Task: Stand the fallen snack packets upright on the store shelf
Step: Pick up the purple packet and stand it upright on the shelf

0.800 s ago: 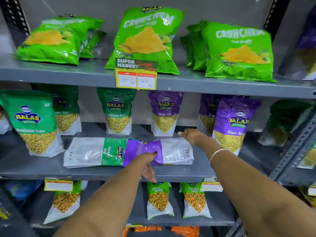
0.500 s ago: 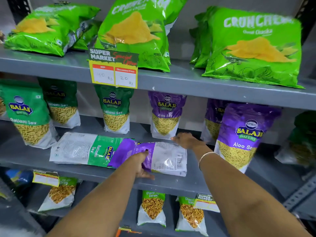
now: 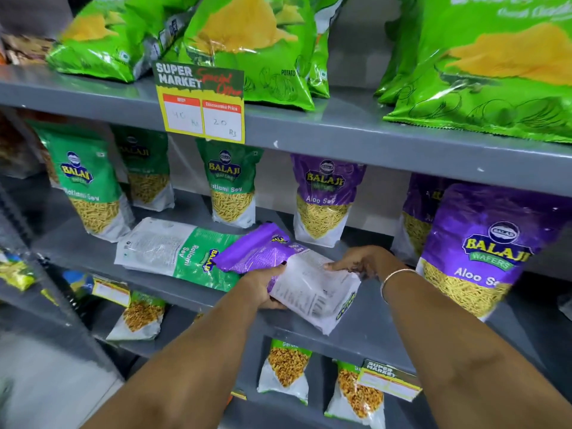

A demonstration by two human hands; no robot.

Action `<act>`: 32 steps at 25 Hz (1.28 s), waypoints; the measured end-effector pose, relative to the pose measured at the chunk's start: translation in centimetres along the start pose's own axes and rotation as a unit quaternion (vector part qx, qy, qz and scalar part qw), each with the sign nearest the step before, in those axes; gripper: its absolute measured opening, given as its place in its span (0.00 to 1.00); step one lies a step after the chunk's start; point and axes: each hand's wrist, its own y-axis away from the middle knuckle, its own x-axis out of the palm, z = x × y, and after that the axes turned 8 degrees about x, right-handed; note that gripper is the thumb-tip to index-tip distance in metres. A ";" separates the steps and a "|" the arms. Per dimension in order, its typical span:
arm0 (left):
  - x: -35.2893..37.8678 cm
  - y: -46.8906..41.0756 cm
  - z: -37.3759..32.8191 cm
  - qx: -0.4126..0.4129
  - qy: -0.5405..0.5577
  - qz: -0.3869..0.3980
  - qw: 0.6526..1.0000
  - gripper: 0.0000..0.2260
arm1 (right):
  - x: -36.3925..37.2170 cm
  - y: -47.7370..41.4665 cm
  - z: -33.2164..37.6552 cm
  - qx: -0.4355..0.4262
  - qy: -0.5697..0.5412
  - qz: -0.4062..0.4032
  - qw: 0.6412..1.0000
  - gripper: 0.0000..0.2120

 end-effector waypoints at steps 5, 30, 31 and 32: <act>-1.3 0.3 -1.0 0.031 -0.091 0.059 0.994 0.07 | 0.7 0.5 -1.4 0.022 -0.113 0.057 0.992 0.26; 1.2 -4.0 -8.3 0.172 -0.368 0.190 0.894 0.17 | 5.0 1.2 -0.1 -0.113 -0.300 -0.276 0.906 0.39; 1.0 -4.1 -8.2 0.165 -0.367 0.180 0.898 0.16 | 5.0 1.2 -0.3 -0.091 -0.295 -0.273 0.911 0.39; 0.7 -4.2 -8.1 0.158 -0.358 0.171 0.904 0.14 | 5.0 1.2 -0.3 -0.071 -0.304 -0.259 0.914 0.35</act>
